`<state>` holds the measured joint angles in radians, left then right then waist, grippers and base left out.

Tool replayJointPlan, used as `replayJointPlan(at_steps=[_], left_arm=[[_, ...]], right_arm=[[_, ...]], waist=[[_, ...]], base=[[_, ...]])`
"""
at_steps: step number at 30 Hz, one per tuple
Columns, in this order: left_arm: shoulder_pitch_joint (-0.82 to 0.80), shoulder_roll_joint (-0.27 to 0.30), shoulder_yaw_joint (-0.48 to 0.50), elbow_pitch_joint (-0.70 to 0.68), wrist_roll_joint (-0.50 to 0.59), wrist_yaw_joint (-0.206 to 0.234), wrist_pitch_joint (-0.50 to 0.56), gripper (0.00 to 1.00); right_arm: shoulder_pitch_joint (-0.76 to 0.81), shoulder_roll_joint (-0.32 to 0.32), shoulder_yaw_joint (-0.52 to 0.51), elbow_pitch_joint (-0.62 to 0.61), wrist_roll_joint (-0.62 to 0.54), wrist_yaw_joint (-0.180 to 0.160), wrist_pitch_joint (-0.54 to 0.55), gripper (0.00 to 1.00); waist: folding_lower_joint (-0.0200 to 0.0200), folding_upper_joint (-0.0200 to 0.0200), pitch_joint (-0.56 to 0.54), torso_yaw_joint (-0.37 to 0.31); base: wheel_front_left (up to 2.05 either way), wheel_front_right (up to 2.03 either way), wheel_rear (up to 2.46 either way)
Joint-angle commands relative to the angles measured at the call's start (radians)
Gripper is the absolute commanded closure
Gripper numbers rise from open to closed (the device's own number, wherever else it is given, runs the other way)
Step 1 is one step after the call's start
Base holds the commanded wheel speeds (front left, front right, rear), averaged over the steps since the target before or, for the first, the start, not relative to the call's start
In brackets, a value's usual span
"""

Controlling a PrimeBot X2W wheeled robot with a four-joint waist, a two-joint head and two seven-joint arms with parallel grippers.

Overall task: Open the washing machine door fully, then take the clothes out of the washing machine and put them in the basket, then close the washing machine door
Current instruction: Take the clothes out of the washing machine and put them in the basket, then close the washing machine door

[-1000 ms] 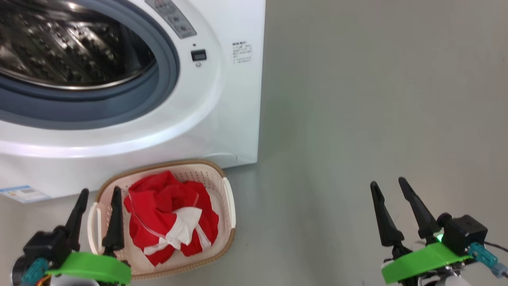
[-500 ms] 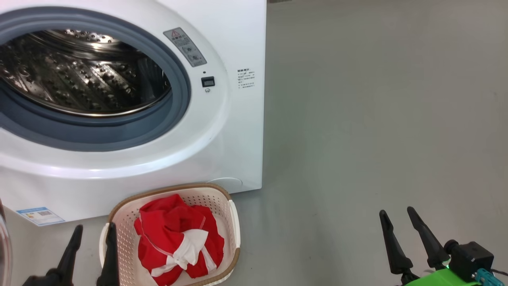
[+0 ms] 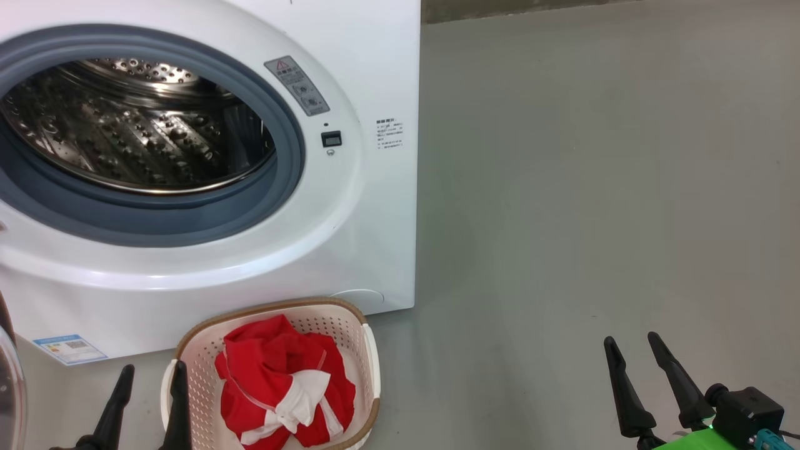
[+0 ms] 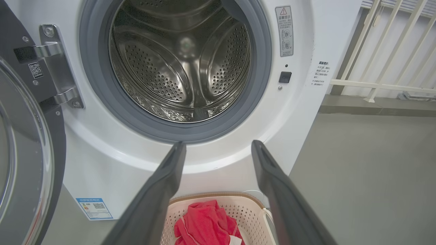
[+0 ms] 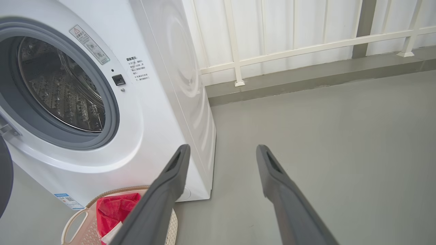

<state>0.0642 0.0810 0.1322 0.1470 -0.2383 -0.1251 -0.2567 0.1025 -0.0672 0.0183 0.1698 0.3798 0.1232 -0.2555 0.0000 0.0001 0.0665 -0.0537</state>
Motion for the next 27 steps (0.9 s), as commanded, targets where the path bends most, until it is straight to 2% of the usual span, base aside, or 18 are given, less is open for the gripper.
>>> replayJointPlan(at_steps=[1,17,27], left_arm=[[-0.011,0.009,0.035,-0.028,0.011,-0.006,-0.005,0.0],[-0.017,0.006,0.039,-0.02,0.006,-0.006,-0.005,0.0],[-0.024,0.01,0.031,-0.017,-0.003,-0.006,-0.005,0.0]], right_arm=[[-0.003,-0.02,0.025,-0.023,0.012,0.008,-0.006,0.0],[-0.011,-0.024,0.033,-0.023,0.013,0.008,-0.006,0.0],[-0.015,-0.021,0.031,-0.026,0.011,0.008,-0.006,0.0]], waist=[[0.0,-0.0001,-0.003,-0.001],[0.0,-0.0001,0.003,-0.005],[0.0,-0.0001,0.011,0.002]], base=[[0.0,0.0,0.0],[-0.03,0.03,0.0],[-0.98,0.98,0.0]])
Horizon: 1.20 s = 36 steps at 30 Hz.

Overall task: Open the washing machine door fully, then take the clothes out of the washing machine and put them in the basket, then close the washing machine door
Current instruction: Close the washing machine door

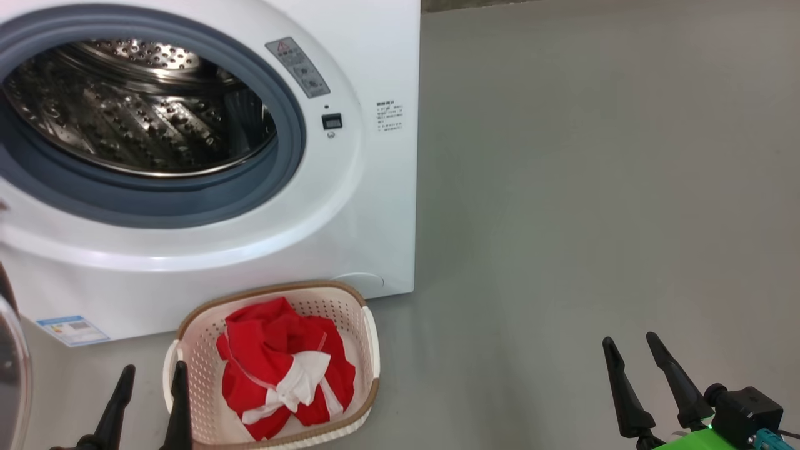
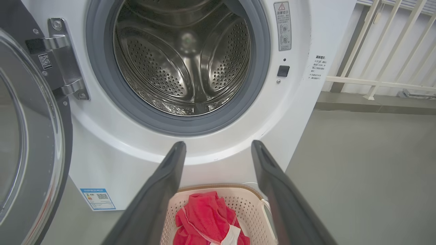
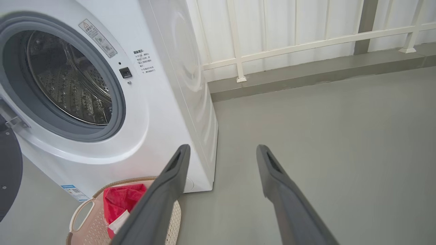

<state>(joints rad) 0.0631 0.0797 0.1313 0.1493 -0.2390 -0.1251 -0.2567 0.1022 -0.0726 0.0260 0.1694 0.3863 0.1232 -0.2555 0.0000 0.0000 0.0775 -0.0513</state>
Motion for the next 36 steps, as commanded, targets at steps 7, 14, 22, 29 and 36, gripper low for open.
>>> replayJointPlan(at_steps=[7,14,22,29,36], left_arm=[[-0.024,0.012,0.031,-0.02,-0.004,-0.006,-0.005,0.0],[-0.023,0.013,0.027,-0.029,-0.004,-0.006,-0.005,0.0],[-0.027,0.013,0.023,-0.03,-0.004,-0.006,-0.005,0.0],[-0.032,0.012,0.021,-0.028,-0.004,-0.006,-0.005,0.0],[-0.039,0.001,0.017,-0.019,-0.006,-0.006,-0.005,0.0]], right_arm=[[-0.017,-0.015,0.025,-0.027,0.005,0.008,-0.006,0.0],[-0.018,-0.013,0.026,-0.025,0.005,0.008,-0.006,0.0],[-0.02,-0.01,0.022,-0.026,0.002,0.008,-0.006,0.0],[-0.022,-0.009,0.022,-0.026,0.001,0.008,-0.006,0.0],[-0.032,-0.024,0.041,-0.018,0.0,0.008,-0.006,0.0]], waist=[[0.0,0.0,0.004,0.002],[0.0,0.0,0.007,0.001],[0.0,0.0,0.012,-0.001],[0.0,0.0,0.014,0.006],[0.0,0.0,0.015,0.055]], base=[[-1.46,1.46,0.0],[-0.81,0.81,0.0],[-0.05,0.05,0.0],[0.0,0.0,0.0],[0.0,0.0,0.0]])
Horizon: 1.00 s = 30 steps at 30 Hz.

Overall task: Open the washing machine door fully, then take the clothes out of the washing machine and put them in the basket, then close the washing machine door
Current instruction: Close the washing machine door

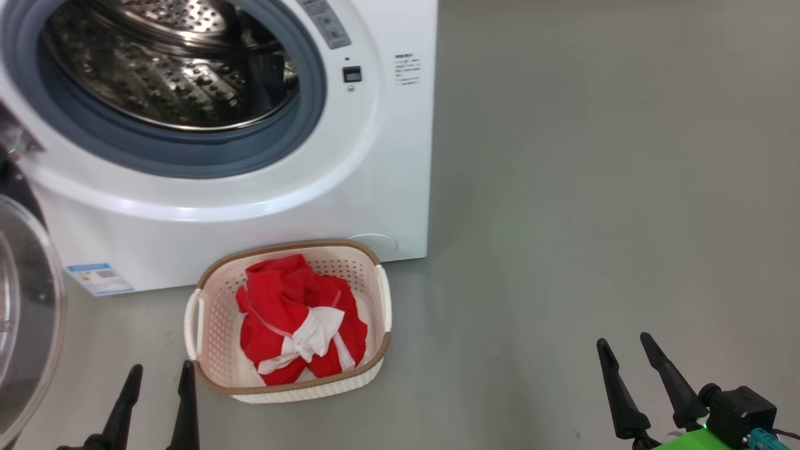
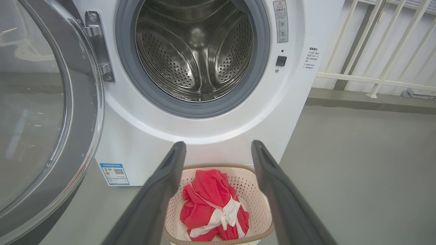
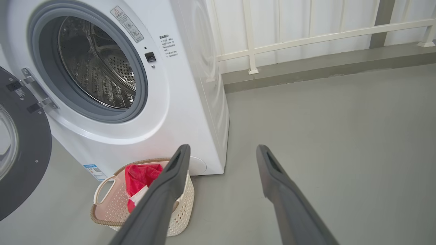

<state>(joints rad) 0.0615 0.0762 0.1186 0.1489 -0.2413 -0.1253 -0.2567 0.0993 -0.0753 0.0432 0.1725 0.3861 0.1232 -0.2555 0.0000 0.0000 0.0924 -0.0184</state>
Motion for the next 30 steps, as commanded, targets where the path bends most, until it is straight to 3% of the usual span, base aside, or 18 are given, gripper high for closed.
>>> replayJointPlan(at_steps=[1,20,30], left_arm=[[-0.038,0.001,0.031,-0.016,-0.004,-0.005,-0.005,0.0],[-0.001,-0.026,0.073,0.075,-0.056,-0.005,-0.005,0.0],[0.035,-0.026,0.055,0.078,-0.087,0.012,-0.005,0.0]], right_arm=[[-0.032,-0.024,0.025,-0.02,0.001,0.008,-0.006,0.0],[-0.077,-0.076,0.136,0.025,0.006,0.008,-0.006,0.0],[-0.103,-0.081,0.199,0.042,0.025,0.008,-0.006,0.0]], waist=[[0.0,0.0,0.001,0.033],[0.0,0.0,-0.045,0.337],[0.0,0.0,-0.07,0.455]], base=[[0.0,0.0,0.0],[0.0,0.0,0.0],[0.0,0.0,0.0]])
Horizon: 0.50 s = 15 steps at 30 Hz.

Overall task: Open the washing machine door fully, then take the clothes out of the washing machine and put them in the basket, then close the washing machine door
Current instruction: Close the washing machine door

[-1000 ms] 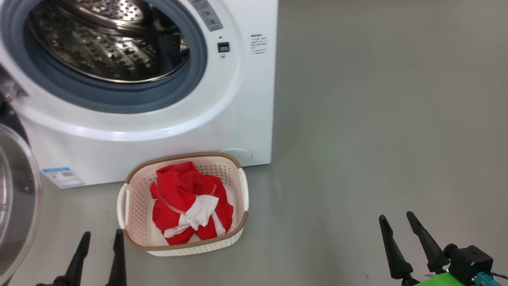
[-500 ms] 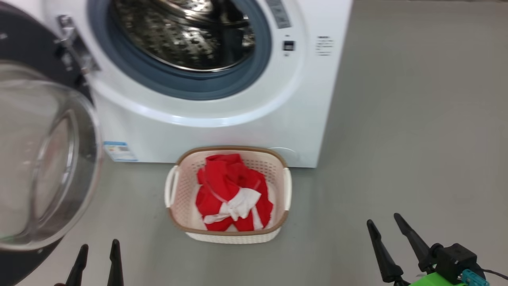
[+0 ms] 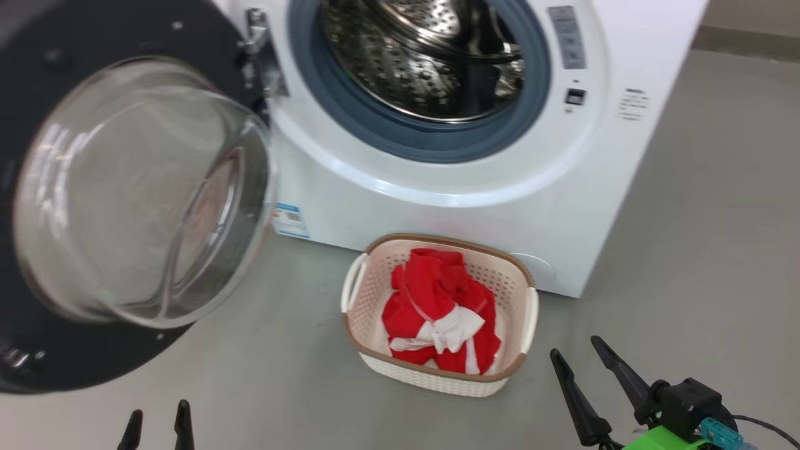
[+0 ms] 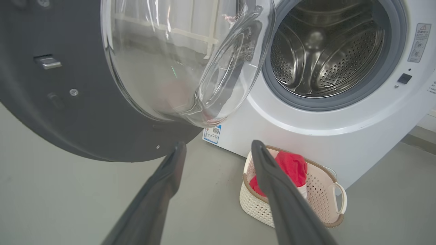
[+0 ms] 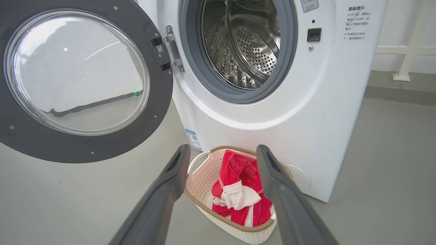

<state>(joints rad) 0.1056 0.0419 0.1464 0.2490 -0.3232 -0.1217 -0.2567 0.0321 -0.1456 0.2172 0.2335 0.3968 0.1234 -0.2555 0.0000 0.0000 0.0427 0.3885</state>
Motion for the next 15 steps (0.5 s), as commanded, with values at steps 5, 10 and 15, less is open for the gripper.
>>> replayJointPlan(at_steps=[5,10,15], left_arm=[[0.011,0.008,0.023,-0.031,-0.028,0.024,-0.005,0.0],[0.026,0.008,0.025,-0.042,-0.045,0.04,-0.005,0.0],[0.033,0.008,0.03,-0.051,-0.057,0.045,-0.005,0.0]], right_arm=[[-0.048,-0.003,0.048,-0.016,0.021,0.007,-0.006,0.0],[-0.057,0.002,0.067,-0.014,0.025,0.007,-0.006,0.0],[-0.059,0.003,0.08,-0.015,0.029,0.007,-0.006,0.0]], waist=[[0.0,0.0,-0.026,0.08],[0.0,0.0,-0.025,0.088],[0.0,0.0,-0.023,0.088]], base=[[0.0,0.0,0.0],[0.0,0.0,0.0],[0.0,0.0,0.0]])
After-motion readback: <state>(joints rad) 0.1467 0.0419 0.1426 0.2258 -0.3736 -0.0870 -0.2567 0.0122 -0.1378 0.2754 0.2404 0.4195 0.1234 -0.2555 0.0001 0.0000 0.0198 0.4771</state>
